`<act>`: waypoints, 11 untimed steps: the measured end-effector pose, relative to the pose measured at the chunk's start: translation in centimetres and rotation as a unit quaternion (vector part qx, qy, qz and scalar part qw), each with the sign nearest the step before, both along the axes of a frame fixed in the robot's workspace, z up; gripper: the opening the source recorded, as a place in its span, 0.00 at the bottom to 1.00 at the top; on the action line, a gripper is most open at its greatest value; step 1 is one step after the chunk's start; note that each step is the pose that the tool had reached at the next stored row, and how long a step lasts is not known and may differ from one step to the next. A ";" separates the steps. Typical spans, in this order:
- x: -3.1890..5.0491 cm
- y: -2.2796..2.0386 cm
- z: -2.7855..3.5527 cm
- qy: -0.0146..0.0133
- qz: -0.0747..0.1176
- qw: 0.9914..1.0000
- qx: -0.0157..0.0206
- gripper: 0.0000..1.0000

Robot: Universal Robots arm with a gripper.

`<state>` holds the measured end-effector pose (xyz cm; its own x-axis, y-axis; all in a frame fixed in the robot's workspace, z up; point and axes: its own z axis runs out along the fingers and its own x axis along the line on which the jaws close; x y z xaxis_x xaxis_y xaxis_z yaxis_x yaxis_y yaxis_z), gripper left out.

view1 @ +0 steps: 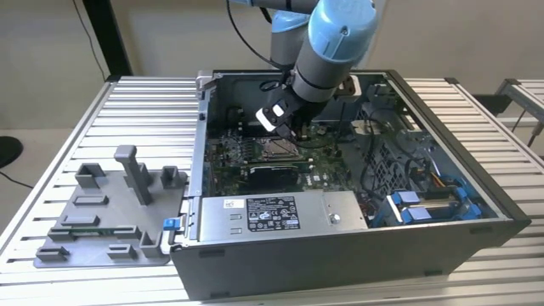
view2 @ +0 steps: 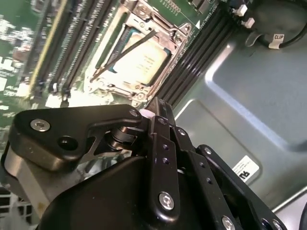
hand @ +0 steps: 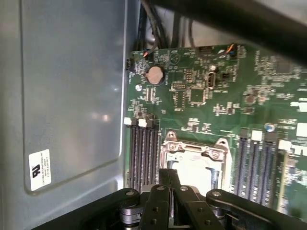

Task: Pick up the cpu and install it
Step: 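Install the second cpu locking lever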

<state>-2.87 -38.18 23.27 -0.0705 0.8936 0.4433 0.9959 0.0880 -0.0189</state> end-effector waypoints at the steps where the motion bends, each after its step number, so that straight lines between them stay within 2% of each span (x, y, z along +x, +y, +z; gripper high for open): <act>1: 0.05 -0.16 0.14 0.000 0.000 1.000 -0.003 0.00; 4: 0.16 -0.58 0.54 0.000 0.000 1.000 -0.011 0.00; 5: 0.21 -0.64 0.56 0.000 0.000 1.000 -0.016 0.00; 6: 0.21 -0.66 0.57 0.000 0.000 1.000 -0.024 0.00; 8: 0.23 -0.68 0.57 0.000 0.000 0.999 -0.043 0.00; 11: 0.23 -0.71 0.57 0.000 -0.001 0.998 -0.069 0.00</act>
